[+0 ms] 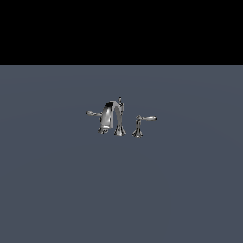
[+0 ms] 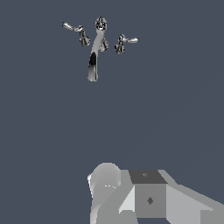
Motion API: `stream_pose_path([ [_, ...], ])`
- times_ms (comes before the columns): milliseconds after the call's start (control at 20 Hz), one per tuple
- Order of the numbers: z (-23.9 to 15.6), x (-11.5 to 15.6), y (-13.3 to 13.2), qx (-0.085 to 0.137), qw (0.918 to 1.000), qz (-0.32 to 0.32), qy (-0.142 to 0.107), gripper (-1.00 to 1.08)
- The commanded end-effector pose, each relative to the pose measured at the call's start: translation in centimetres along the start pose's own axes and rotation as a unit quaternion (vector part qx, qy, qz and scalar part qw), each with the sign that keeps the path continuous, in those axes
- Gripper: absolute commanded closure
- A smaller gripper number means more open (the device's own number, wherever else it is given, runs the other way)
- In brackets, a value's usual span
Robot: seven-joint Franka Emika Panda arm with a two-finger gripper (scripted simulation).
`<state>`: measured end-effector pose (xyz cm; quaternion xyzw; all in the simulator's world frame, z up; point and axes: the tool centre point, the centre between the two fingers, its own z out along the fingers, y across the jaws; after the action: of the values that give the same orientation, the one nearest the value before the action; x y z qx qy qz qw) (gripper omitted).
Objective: Turn on the faucet by rotating a designated handle.
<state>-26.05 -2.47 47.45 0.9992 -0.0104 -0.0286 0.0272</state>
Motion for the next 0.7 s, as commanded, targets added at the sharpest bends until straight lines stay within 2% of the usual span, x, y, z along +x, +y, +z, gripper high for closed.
stream_pose_path([
  [0, 0.0, 0.0, 0.0, 0.000, 1.0000, 0.000, 0.000, 1.08],
  [650, 0.5, 0.5, -1.7, -0.005, 0.9998, -0.014, -0.013, 1.08],
])
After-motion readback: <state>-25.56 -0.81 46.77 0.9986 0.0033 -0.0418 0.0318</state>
